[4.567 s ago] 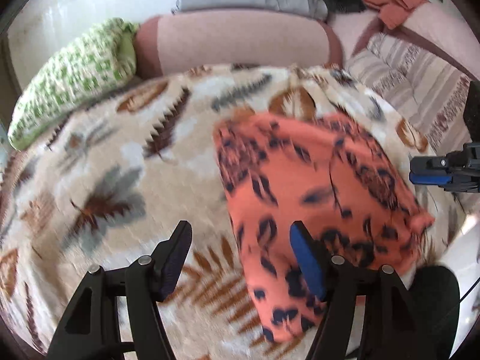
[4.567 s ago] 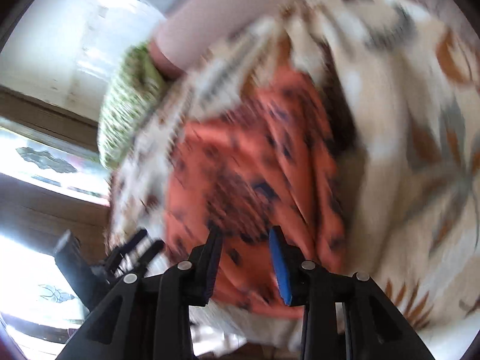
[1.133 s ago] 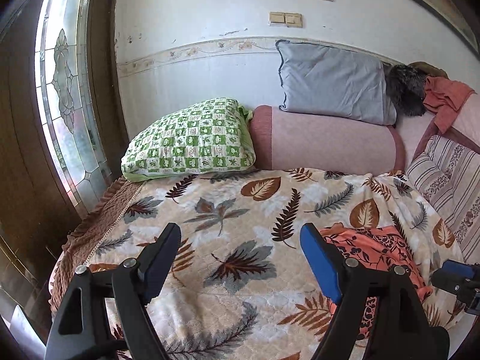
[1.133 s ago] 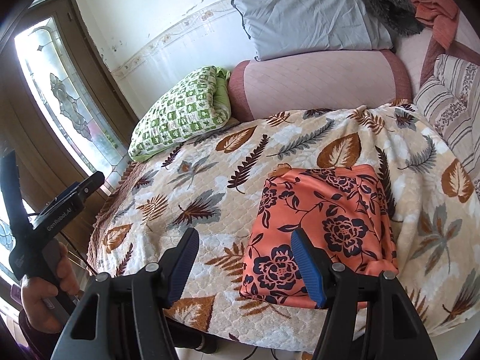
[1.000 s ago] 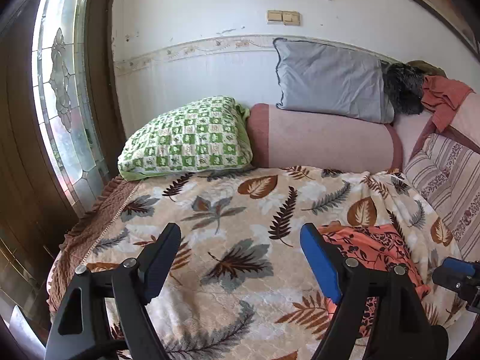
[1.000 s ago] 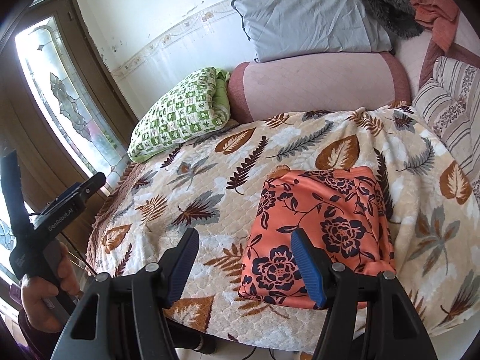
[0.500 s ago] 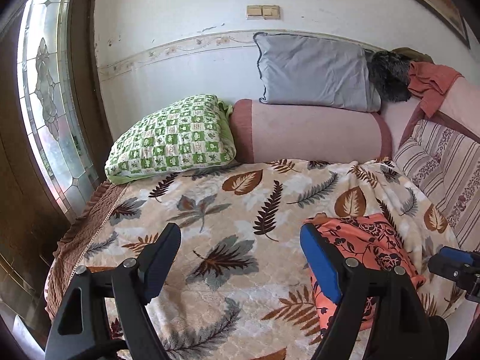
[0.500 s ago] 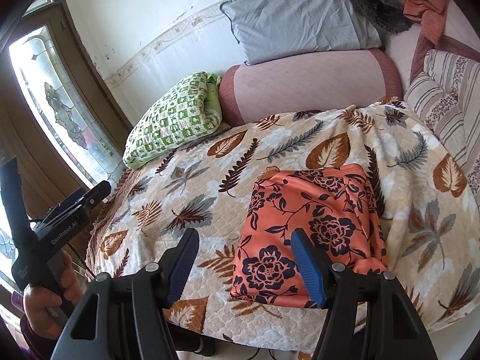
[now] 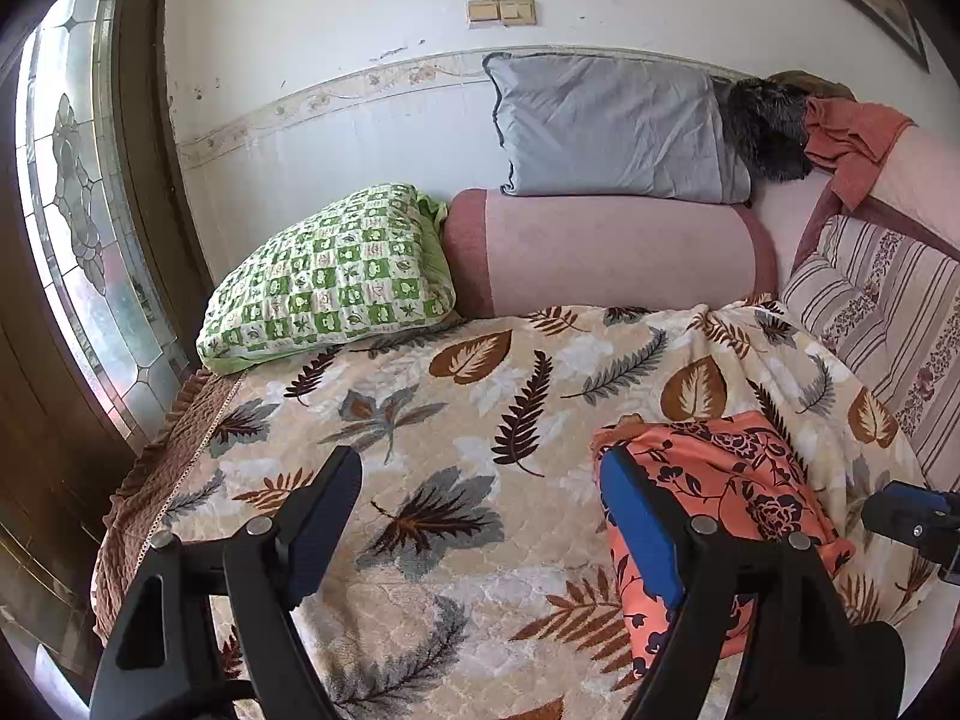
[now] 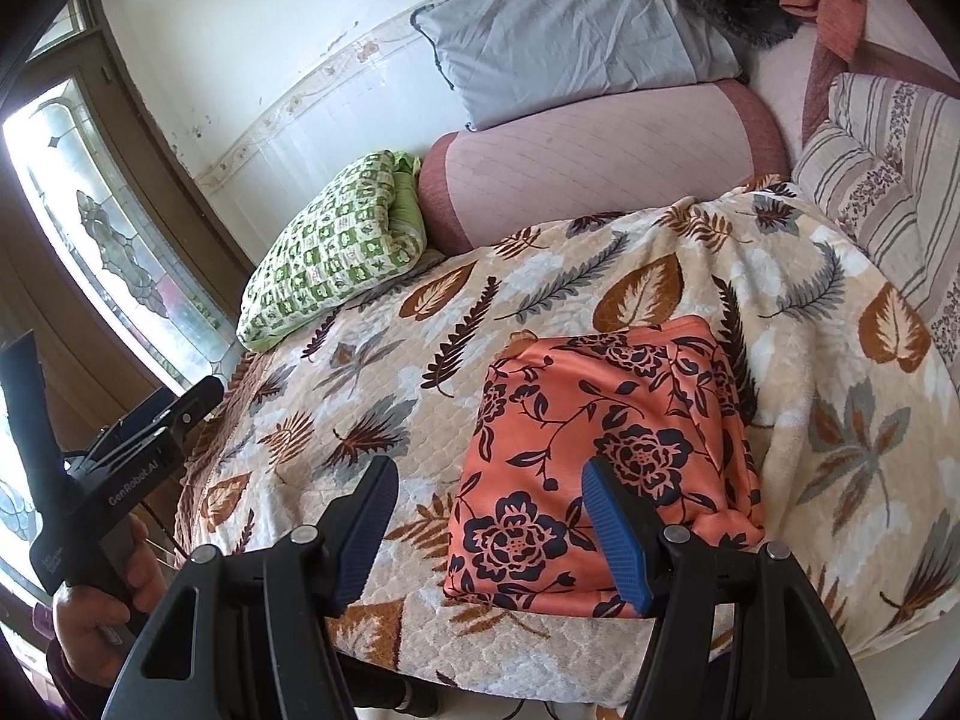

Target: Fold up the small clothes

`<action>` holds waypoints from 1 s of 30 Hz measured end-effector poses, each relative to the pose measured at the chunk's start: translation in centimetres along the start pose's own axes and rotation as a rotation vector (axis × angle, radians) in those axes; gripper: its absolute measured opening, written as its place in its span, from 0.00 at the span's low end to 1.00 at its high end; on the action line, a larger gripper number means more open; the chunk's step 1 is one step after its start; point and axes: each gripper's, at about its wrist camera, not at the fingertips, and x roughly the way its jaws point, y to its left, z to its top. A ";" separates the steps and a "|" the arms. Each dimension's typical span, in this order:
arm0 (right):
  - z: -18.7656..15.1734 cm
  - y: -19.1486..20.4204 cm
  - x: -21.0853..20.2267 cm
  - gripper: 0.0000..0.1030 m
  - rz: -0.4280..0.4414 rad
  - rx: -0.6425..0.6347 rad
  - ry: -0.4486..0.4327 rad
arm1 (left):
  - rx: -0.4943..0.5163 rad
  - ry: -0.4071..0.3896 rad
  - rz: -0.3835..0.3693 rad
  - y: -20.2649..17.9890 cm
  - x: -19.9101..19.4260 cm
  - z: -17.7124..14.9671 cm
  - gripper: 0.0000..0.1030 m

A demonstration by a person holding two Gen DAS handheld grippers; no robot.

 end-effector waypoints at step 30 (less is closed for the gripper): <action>1.1 -3.0 1.0 0.66 -0.008 0.060 0.001 | 0.059 0.035 -0.017 -2.5 2.6 0.3 0.80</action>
